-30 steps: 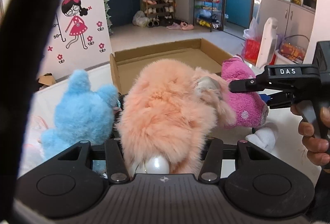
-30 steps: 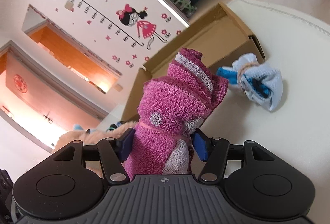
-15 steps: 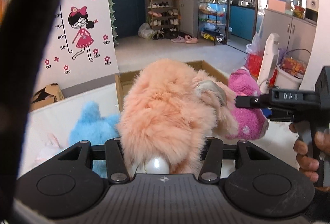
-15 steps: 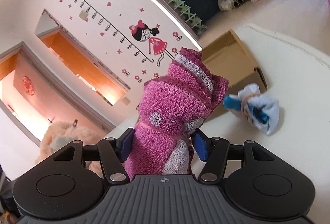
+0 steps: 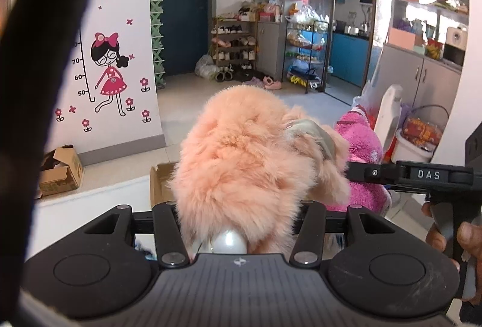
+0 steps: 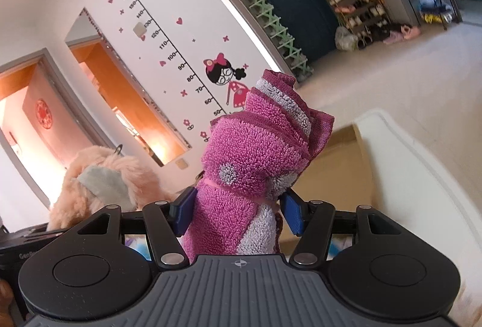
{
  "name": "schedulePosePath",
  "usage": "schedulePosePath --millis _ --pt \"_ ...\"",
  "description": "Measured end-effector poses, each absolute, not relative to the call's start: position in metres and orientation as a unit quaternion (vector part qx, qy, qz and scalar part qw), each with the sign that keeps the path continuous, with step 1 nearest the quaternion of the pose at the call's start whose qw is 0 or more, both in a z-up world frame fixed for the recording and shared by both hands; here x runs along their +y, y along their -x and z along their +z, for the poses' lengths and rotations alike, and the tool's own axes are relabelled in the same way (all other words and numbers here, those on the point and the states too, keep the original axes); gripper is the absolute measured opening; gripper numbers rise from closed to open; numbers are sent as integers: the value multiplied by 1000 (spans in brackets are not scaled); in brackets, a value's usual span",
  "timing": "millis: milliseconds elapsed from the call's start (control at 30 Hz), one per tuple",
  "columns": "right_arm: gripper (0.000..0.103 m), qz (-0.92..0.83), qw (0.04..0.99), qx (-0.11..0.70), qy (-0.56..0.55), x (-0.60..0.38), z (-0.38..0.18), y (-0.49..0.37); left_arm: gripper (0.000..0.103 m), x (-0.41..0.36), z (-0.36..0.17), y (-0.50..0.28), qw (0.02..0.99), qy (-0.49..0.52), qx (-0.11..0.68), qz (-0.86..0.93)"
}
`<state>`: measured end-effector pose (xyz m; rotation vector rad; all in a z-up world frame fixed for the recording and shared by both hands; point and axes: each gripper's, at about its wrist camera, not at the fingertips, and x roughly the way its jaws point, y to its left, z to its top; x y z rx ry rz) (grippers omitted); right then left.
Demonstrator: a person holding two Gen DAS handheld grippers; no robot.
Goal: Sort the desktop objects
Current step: 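Carry the peach toy and pink doll into the cardboard box and release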
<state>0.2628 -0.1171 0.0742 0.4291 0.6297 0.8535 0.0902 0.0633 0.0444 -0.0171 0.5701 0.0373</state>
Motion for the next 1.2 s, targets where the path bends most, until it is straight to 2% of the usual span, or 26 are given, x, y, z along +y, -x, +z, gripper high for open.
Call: schedulePosePath --millis 267,600,833,1200 --pt "66 380 863 306 -134 -94 91 -333 46 87 24 -152 955 80 285 33" --pt "66 386 857 341 -28 -25 52 -408 46 127 -54 -248 920 221 323 16" --pt "66 378 850 367 6 1 8 -434 47 131 -78 -254 907 246 342 9" --pt "67 366 854 364 59 21 -6 -434 48 126 -75 -269 896 277 346 -13"
